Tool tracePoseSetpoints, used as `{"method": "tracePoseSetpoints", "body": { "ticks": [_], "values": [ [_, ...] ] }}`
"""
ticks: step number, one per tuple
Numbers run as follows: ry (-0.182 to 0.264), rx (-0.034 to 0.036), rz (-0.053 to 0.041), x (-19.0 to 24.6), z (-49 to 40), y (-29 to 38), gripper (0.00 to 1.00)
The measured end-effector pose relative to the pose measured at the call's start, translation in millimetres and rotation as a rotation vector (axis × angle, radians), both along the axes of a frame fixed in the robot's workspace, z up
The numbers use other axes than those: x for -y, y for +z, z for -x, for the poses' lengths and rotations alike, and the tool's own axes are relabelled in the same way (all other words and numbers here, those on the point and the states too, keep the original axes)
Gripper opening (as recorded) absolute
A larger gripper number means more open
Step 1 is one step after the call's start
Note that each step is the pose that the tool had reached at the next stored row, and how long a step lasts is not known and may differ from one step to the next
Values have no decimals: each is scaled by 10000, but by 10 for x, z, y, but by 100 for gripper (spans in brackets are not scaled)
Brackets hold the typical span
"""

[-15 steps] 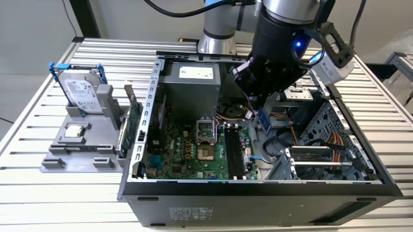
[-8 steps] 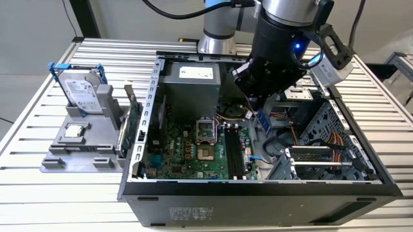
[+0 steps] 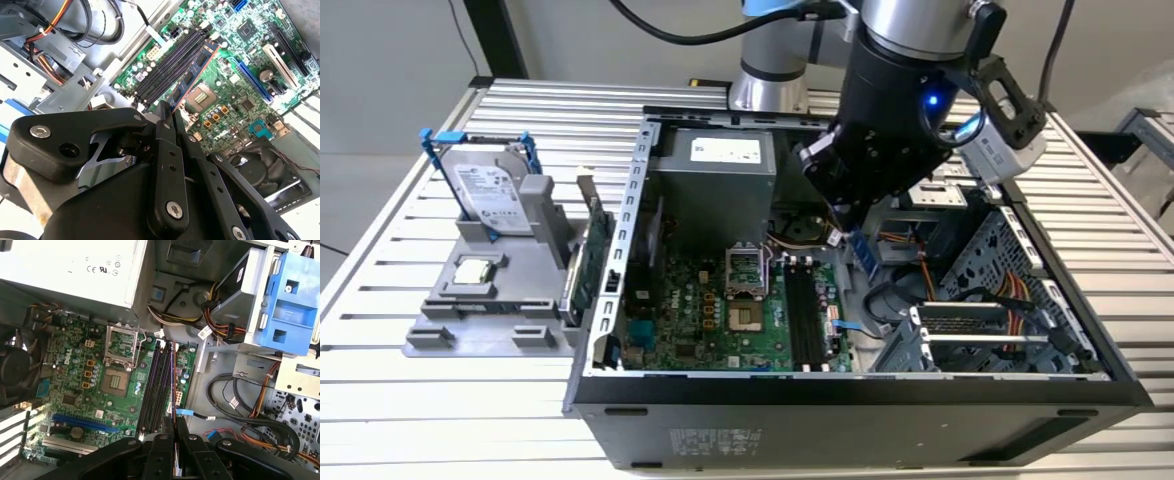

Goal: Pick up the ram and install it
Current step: 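Insert the ram into the slot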

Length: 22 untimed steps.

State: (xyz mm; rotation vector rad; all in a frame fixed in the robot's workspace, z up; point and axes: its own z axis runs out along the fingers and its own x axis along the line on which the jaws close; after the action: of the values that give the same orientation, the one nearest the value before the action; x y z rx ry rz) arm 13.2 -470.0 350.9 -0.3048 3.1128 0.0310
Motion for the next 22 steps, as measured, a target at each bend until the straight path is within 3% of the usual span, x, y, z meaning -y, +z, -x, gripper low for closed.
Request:
{"method": "tracePoseSetpoints", "body": {
  "ticks": [22],
  "values": [
    [-11,0,3,0,0,-67,0]
  ]
}}
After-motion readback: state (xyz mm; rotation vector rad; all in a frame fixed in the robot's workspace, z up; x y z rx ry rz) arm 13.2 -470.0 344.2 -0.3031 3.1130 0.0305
